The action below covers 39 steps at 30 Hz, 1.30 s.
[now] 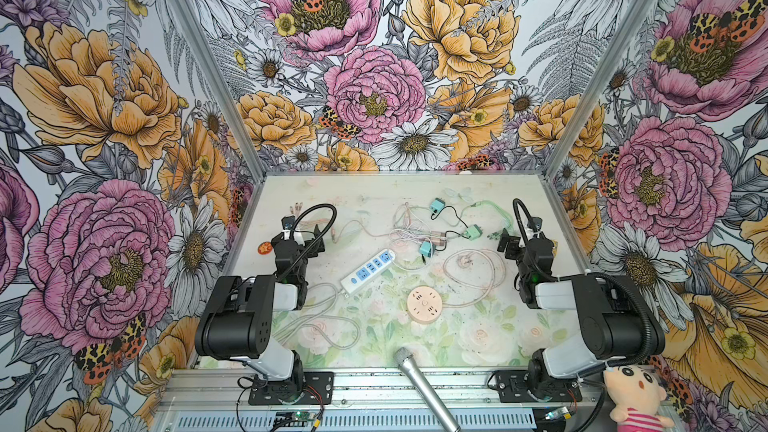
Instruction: Insert the plug
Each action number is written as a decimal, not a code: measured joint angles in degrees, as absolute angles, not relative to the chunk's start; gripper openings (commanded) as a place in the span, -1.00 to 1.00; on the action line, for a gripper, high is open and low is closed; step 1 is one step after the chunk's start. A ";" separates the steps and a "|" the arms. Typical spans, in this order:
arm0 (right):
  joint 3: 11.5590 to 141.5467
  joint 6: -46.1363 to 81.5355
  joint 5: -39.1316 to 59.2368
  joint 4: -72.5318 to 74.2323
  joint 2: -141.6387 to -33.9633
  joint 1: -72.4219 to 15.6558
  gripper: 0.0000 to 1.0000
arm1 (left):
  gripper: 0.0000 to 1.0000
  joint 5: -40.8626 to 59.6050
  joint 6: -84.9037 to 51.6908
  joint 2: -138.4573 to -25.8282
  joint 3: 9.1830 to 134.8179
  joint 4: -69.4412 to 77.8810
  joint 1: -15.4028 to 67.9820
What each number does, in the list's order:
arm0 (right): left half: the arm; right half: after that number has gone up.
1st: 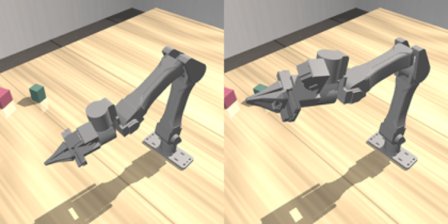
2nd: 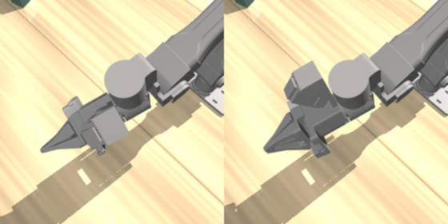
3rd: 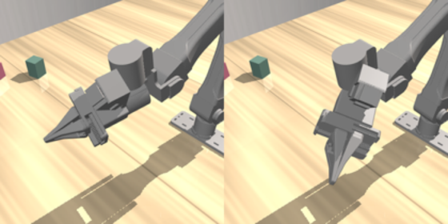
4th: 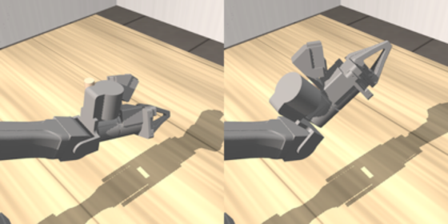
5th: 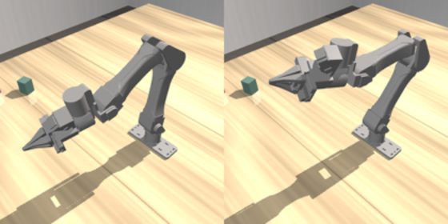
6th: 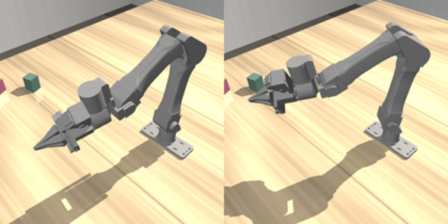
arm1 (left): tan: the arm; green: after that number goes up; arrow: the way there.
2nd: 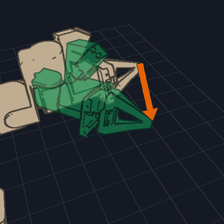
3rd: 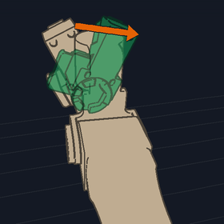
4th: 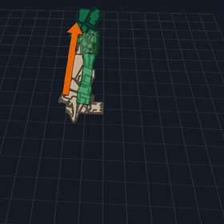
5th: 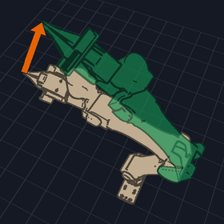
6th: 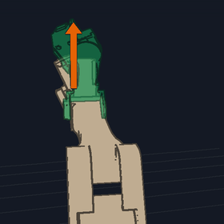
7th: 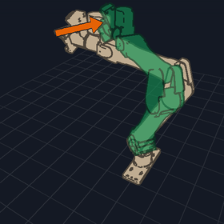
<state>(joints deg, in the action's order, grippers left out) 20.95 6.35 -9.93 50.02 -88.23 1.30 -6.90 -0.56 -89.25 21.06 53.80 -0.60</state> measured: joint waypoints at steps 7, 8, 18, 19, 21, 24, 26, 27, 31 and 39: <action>20.95 6.37 -9.93 50.02 -88.23 1.30 0.99 | 0.97 -6.90 -0.47 -89.25 21.06 53.80 -0.60; 20.95 6.35 -9.93 50.02 -88.23 1.30 0.99 | 0.97 -6.90 -0.47 -89.25 21.06 53.80 -0.60; 20.97 4.82 -6.17 49.89 -88.23 1.28 0.99 | 0.97 -6.42 0.01 -89.25 21.56 52.10 -0.60; 20.97 4.82 -6.13 49.87 -88.23 1.28 0.99 | 0.97 -6.20 0.12 -89.12 21.78 51.42 -0.58; 20.97 4.84 -5.96 49.87 -88.20 1.28 0.99 | 0.97 -5.93 0.47 -88.23 22.41 49.04 -0.43; 20.97 4.82 -5.96 47.90 -86.54 1.28 0.98 | 0.97 -5.74 0.89 -84.93 24.95 42.33 0.23; 21.47 4.89 -6.04 44.16 -83.50 1.28 0.97 | 0.97 -5.76 0.91 -82.15 28.21 36.53 0.64; 22.22 4.99 -6.22 41.80 -81.71 1.28 0.95 | 0.97 -5.78 0.82 -81.12 30.00 33.78 0.75; 26.89 5.52 -6.22 33.63 -75.37 1.28 0.95 | 0.97 -5.63 -0.25 -78.35 38.06 22.96 1.08; 37.50 7.62 -5.69 15.62 -72.05 0.91 0.85 | 0.97 -5.54 -3.16 -76.75 47.27 4.60 4.25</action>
<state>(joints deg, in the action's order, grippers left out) 37.50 7.62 -5.69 15.62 -72.05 0.91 -5.54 -3.16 -76.75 47.27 4.60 4.25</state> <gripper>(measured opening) 0.928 0.986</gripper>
